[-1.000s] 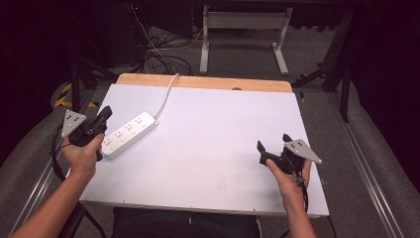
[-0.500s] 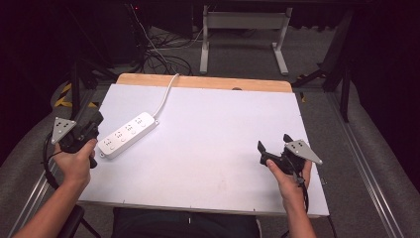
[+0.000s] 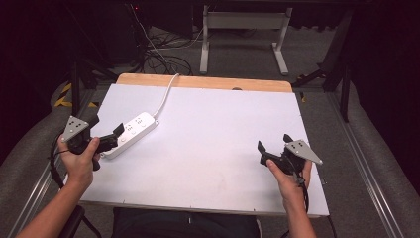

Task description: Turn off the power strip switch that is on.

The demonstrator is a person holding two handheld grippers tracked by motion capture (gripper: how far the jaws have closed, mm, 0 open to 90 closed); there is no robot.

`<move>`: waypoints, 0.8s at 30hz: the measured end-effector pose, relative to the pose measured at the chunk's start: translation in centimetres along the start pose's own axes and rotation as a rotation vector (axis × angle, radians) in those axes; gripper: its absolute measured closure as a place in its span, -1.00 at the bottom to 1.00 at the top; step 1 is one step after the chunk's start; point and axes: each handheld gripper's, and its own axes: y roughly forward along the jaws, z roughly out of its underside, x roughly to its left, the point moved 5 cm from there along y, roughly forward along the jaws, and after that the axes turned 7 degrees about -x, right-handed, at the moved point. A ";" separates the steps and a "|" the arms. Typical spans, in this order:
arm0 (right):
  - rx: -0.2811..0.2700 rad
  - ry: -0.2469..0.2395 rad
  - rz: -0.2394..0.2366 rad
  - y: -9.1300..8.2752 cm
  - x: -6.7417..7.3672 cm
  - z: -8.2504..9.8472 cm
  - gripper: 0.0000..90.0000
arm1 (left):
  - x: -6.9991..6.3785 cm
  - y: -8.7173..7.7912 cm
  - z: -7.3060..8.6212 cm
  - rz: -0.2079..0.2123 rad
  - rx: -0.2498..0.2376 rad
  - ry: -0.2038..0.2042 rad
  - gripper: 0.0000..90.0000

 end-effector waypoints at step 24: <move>-0.003 0.001 0.017 -0.6 -0.2 0.0 -0.86 | 0.2 0.8 0.5 -0.017 0.028 -0.003 -0.92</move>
